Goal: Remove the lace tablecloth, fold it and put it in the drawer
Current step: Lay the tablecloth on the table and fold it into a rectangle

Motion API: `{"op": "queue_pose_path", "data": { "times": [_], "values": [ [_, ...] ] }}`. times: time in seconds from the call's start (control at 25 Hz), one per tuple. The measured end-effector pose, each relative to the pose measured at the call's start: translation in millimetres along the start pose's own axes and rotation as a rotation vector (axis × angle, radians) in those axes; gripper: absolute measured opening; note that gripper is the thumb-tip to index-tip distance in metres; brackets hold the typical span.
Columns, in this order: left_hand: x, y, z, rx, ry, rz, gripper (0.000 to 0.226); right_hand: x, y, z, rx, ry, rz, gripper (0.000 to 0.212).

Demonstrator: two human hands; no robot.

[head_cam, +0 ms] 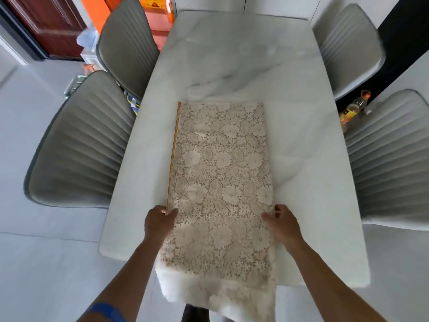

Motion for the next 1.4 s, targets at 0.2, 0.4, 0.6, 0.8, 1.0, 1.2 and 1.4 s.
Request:
{"op": "queue_pose_path", "data": {
  "times": [0.2, 0.4, 0.6, 0.8, 1.0, 1.2, 1.4],
  "values": [
    [19, 6, -22, 0.060, -0.138, 0.083, 0.026, -19, -5, -38, 0.136, 0.056, -0.014, 0.024],
    [72, 5, -68, 0.066, -0.215, 0.154, 0.028, -35, 6, -79, 0.232, 0.018, -0.175, 0.027],
    [163, -2, -149, -0.018, -0.265, 0.273, 0.020, -92, 43, -166, 0.330, 0.012, -0.212, 0.028],
    [164, -2, -155, -0.027, -0.202, 0.249, 0.016, -92, 56, -173, 0.316, -0.072, -0.314, 0.038],
    [84, 6, -70, 0.037, -0.197, 0.113, 0.023, -41, 34, -104, 0.220, 0.005, -0.126, 0.027],
    [36, 0, -6, 0.082, -0.160, 0.045, 0.014, -51, 39, -100, 0.158, 0.065, -0.124, 0.041],
    [21, -9, 33, 0.087, -0.048, -0.059, 0.042, -53, 13, -28, 0.120, 0.262, 0.352, 0.056]
  ]
}}
Point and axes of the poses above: each hand's wrist, its own z-axis away from the middle knuckle, its own y-axis out of the back of the hand, x = y × z, the point moved 7 cm from there along -z, towards the middle knuckle, and after that the axes turned 4 degrees about -x, right-handed, at the moved point
